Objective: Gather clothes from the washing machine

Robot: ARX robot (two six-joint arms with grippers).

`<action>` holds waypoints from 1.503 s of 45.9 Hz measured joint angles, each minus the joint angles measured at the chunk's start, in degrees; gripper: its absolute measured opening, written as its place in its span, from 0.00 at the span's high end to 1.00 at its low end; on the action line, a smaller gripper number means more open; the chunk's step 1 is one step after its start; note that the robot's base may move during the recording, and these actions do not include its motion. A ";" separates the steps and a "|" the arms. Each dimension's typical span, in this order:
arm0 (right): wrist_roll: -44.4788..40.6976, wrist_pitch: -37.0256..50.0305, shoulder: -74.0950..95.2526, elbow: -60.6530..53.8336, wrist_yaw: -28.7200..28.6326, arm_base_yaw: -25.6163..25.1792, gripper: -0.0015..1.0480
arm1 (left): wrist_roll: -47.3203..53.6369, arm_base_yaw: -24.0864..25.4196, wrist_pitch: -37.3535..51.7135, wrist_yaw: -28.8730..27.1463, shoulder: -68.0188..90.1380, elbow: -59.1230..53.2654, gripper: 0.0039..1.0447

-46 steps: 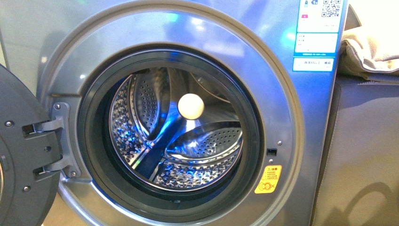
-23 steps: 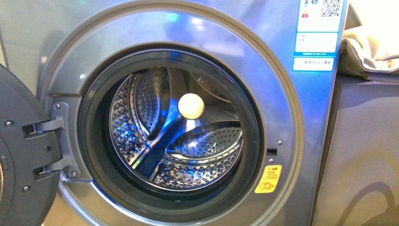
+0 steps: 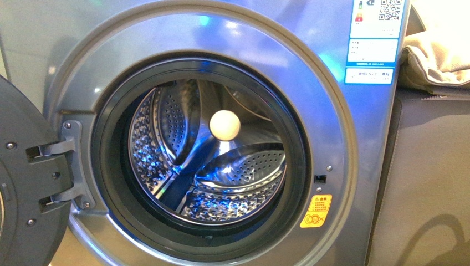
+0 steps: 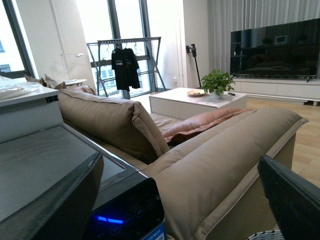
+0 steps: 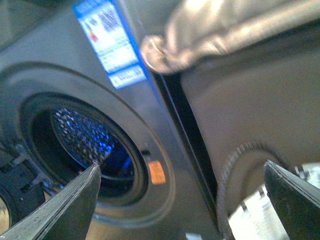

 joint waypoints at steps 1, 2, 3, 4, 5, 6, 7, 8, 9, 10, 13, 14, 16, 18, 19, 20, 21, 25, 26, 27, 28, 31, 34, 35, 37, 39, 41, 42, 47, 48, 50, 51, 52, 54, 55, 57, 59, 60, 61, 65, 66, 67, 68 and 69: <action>0.48 1.05 -0.79 0.00 0.66 0.61 0.07 | 0.02 0.00 0.00 -0.02 0.00 0.02 0.15; 1.09 2.95 -2.21 0.02 1.66 1.97 0.07 | 0.02 0.00 0.00 -0.02 0.00 0.02 0.15; 1.57 3.65 -3.02 0.02 2.25 2.80 0.07 | 0.02 0.00 0.00 -0.02 0.00 0.02 0.15; 1.90 4.13 -3.72 0.02 2.91 3.65 0.07 | 0.02 0.00 0.00 -0.02 0.00 0.02 0.15; 2.27 4.70 -4.55 0.02 3.76 4.92 0.07 | -1.33 -0.17 -0.83 -1.79 -0.13 0.02 0.04; 2.34 4.76 -5.07 0.02 4.44 5.77 0.07 | -1.33 -0.17 -0.83 -1.79 -0.13 0.02 0.04; 2.49 4.76 -5.81 0.00 5.51 7.06 0.07 | -2.05 -0.39 -1.60 -2.69 -0.33 0.02 0.02; 2.56 4.74 -6.47 0.00 6.32 8.24 0.07 | -2.82 -0.57 -2.49 -3.76 -0.52 0.04 0.02; 2.56 4.68 -7.04 -0.07 7.19 9.33 0.07 | -2.82 -0.57 -2.49 -3.76 -0.52 0.04 0.02; 2.47 4.68 -7.69 -0.33 8.07 10.32 0.07 | -2.82 -0.57 -2.49 -3.76 -0.52 0.04 0.02; 2.08 4.66 -10.10 -1.46 9.18 12.33 0.07 | -4.17 -0.68 -4.81 -6.56 -1.22 0.04 0.15; 1.90 4.68 -10.91 -1.81 9.35 12.72 0.07 | -4.17 -0.68 -4.81 -6.56 -1.22 0.04 0.15; 1.46 4.85 -11.85 -2.45 9.42 13.05 0.07 | -5.18 -0.66 -5.68 -7.69 -1.53 0.04 0.27; 1.05 5.20 -12.55 -3.10 9.44 13.07 0.07 | -5.95 -0.61 -6.64 -8.87 -1.90 0.07 0.33; 0.92 5.75 -12.52 -3.43 9.40 13.00 0.07 | -5.95 -0.61 -6.64 -8.87 -1.90 0.07 0.33; 0.90 6.25 -12.52 -3.74 9.44 12.94 0.07 | -6.78 -0.31 -7.67 -10.23 -2.38 0.07 0.26; 0.90 6.43 -12.52 -3.96 9.44 12.92 0.07 | -7.91 0.00 -8.52 -11.41 -2.71 0.07 0.16; 0.57 6.78 -12.68 -5.51 10.32 13.09 0.07 | -7.91 0.33 -9.33 -12.61 -3.13 0.07 0.07; 0.33 6.78 -12.81 -5.86 10.71 13.27 0.07 | -8.37 0.90 -10.51 -14.21 -3.67 0.07 0.02; 0.07 6.75 -13.00 -6.25 11.13 13.53 0.07 | -8.37 0.90 -10.51 -14.21 -3.67 0.07 0.02; -0.13 6.64 -13.20 -6.62 11.54 13.84 0.07 | -9.84 1.33 -11.39 -15.50 -4.20 0.07 0.02; -1.77 5.88 -14.53 -8.52 13.57 16.06 0.07 | -9.84 1.88 -12.24 -16.85 -4.66 0.07 0.02; -3.15 5.14 -15.61 -10.10 15.32 18.56 0.07 | -10.78 3.08 -14.19 -19.93 -5.75 0.07 0.15; -3.61 4.94 -15.85 -10.56 15.78 19.30 0.07 | -11.78 3.74 -15.04 -21.79 -6.25 0.09 0.26; -4.31 4.42 -16.61 -11.32 16.63 20.52 0.07 | -11.13 5.09 -15.98 -28.59 -7.87 -1.49 0.14; -4.52 4.39 -17.25 -11.89 16.90 21.18 0.07 | -11.04 5.55 -13.99 -40.81 -11.96 -8.13 0.05; -4.57 4.35 -17.73 -12.20 17.25 21.51 0.07 | -11.28 5.42 -12.90 -46.42 -15.02 -12.76 0.05; -4.55 4.35 -17.88 -12.28 17.35 21.59 0.07 | -11.61 5.27 -12.92 -48.46 -16.39 -14.88 0.06; -4.52 4.83 -18.34 -12.70 17.68 21.86 0.07 | -13.25 3.61 -14.19 -53.68 -21.77 -22.40 0.06; -4.50 5.05 -18.38 -12.79 17.66 21.88 0.07 | -13.35 3.13 -14.03 -53.99 -22.23 -22.99 0.06; -4.48 5.25 -18.38 -13.03 17.81 22.03 0.07 | -13.44 2.56 -13.90 -54.23 -22.58 -23.43 0.06; -4.46 5.29 -18.43 -13.14 17.90 22.05 0.07 | -13.49 2.25 -13.79 -54.36 -22.71 -23.61 0.06; -4.44 5.33 -18.45 -13.20 17.94 22.08 0.07 | -13.55 1.92 -13.70 -54.58 -22.69 -23.80 0.06; -4.37 5.44 -18.49 -13.33 18.03 22.08 0.07 | -13.73 0.96 -13.75 -54.62 -22.32 -24.30 0.06; -4.35 5.46 -18.51 -13.40 18.03 22.08 0.07 | -13.92 0.52 -13.81 -54.53 -22.16 -24.52 0.06; -4.31 5.73 -18.53 -13.51 18.05 22.08 0.07 | -14.21 -0.42 -13.94 -54.36 -21.88 -25.14 0.06; -4.31 6.19 -18.51 -13.70 18.10 22.08 0.07 | -14.49 -1.16 -13.97 -54.18 -21.66 -25.97 0.06; -4.33 6.43 -18.49 -13.79 18.16 22.08 0.07 | -14.64 -1.49 -14.05 -54.10 -21.62 -26.18 0.06; -4.33 6.71 -18.40 -13.90 18.29 22.05 0.07 | -14.88 -1.68 -14.05 -53.92 -21.59 -26.45 0.06; -4.57 8.13 -17.51 -14.80 19.74 21.99 0.07 | -15.45 -2.05 -12.90 -52.35 -21.84 -28.28 0.06; -4.81 8.50 -17.18 -15.21 20.26 21.99 0.07 | -15.54 -2.03 -12.90 -52.24 -21.86 -28.37 0.06; -4.96 8.79 -16.96 -15.56 20.65 22.01 0.07 | -15.58 -2.03 -12.98 -52.15 -21.88 -28.46 0.06; -5.18 9.05 -16.76 -15.93 20.98 22.01 0.07 | -15.58 -1.95 -13.18 -52.15 -21.88 -28.48 0.06; -5.35 9.40 -16.48 -16.37 21.44 22.05 0.07 | -15.82 -1.64 -13.62 -51.82 -21.88 -28.48 0.06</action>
